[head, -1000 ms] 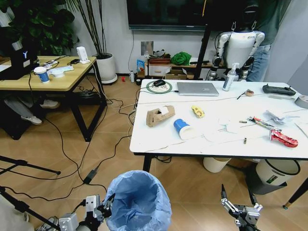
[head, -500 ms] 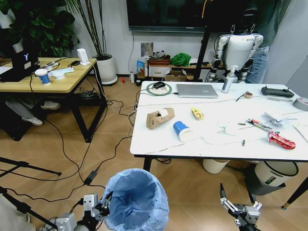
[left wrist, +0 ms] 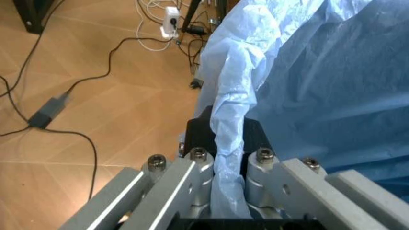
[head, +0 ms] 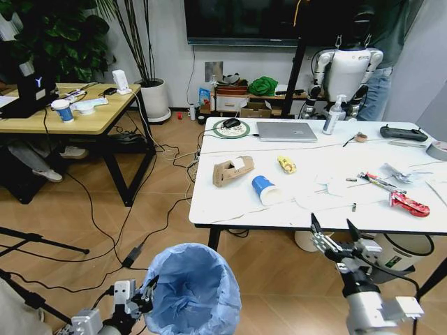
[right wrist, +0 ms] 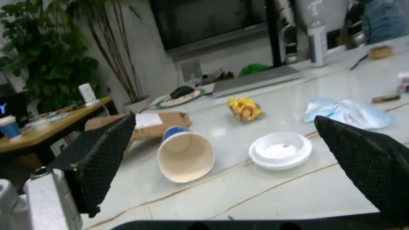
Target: Pick up the trash bin and place the trash from the table into it.
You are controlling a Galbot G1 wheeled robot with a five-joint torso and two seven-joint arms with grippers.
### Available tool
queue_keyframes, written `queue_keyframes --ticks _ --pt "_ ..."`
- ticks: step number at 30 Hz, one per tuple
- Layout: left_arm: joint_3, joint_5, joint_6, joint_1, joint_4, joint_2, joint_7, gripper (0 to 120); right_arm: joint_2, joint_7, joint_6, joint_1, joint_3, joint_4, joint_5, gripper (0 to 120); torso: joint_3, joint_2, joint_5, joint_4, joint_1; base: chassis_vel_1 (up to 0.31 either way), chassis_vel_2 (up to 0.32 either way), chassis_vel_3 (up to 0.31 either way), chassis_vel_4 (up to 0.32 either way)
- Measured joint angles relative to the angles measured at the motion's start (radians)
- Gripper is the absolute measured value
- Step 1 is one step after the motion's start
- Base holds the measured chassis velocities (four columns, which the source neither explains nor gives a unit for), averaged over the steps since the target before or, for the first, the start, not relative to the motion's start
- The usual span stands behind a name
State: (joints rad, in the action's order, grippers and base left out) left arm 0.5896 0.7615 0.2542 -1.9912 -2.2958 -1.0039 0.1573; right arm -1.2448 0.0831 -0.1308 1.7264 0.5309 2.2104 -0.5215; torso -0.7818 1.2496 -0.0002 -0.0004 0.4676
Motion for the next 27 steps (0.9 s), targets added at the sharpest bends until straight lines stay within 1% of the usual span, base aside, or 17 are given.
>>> queue_keyframes --ticks 1,2,5,8,9,13,15,16,20,23,27 --pt "0.012 0.004 0.001 -0.006 -0.001 -0.001 -0.001 2 0.014 0.003 0.002 -0.035 -0.025 -0.029 -0.005 100 0.0 -0.001 0.0004 0.0 0.0 0.0 0.0 0.0 0.0" --pt "0.012 0.004 0.001 -0.006 -0.001 -0.001 -0.001 2 0.014 0.003 0.002 -0.035 -0.025 -0.029 -0.005 100 0.0 -0.001 0.0004 0.0 0.0 0.0 0.0 0.0 0.0" --pt "0.036 0.012 0.009 -0.021 -0.013 -0.016 -0.001 2 0.048 0.013 0.022 -0.137 -0.099 -0.09 -0.031 100 0.001 -0.002 0.0005 0.0007 0.0 0.0 0.0 0.0 0.0" --pt "0.057 0.012 0.013 -0.031 -0.021 -0.034 -0.001 2 0.088 0.028 0.046 -0.23 -0.165 -0.144 -0.061 100 0.001 -0.003 0.0002 0.0006 -0.001 0.0 0.0 0.0 0.0" --pt "0.057 0.012 0.013 -0.031 -0.021 -0.034 -0.001 2 0.088 0.028 0.046 -0.23 -0.165 -0.144 -0.061 100 0.001 -0.003 0.0002 0.0006 -0.001 0.0 0.0 0.0 0.0" --pt "0.075 0.013 0.014 -0.051 -0.032 -0.055 -0.002 2 0.14 0.056 0.068 -0.309 -0.225 -0.195 -0.111 100 0.002 -0.004 0.0002 0.0005 -0.001 0.0 0.0 0.0 0.0" --pt "0.074 0.013 0.015 -0.06 -0.037 -0.064 -0.003 2 0.151 0.085 0.094 -0.344 -0.258 -0.198 -0.151 100 0.002 -0.004 0.0002 0.0004 -0.002 0.0 0.0 0.0 0.0" --pt "0.074 0.013 0.015 -0.06 -0.037 -0.064 -0.003 2 0.151 0.085 0.094 -0.344 -0.258 -0.198 -0.151 100 0.002 -0.004 0.0002 0.0004 -0.002 0.0 0.0 0.0 0.0" --pt "0.07 0.014 0.021 -0.073 -0.048 -0.078 0.001 2 0.172 0.129 0.127 -0.414 -0.328 -0.228 -0.192 100 0.003 -0.005 0.0003 0.0006 -0.002 0.0 0.0 0.0 0.0" --pt "0.071 0.015 0.022 -0.075 -0.051 -0.082 0.002 2 0.185 0.138 0.135 -0.452 -0.357 -0.252 -0.216 100 0.003 -0.005 0.0001 0.0004 -0.002 0.0 0.0 0.0 0.0" --pt "0.077 0.026 0.026 -0.078 -0.052 -0.087 0.005 2 0.195 0.142 0.14 -0.543 -0.398 -0.304 -0.274 100 0.003 -0.006 0.0002 0.0004 -0.002 0.0 0.0 0.0 0.0"
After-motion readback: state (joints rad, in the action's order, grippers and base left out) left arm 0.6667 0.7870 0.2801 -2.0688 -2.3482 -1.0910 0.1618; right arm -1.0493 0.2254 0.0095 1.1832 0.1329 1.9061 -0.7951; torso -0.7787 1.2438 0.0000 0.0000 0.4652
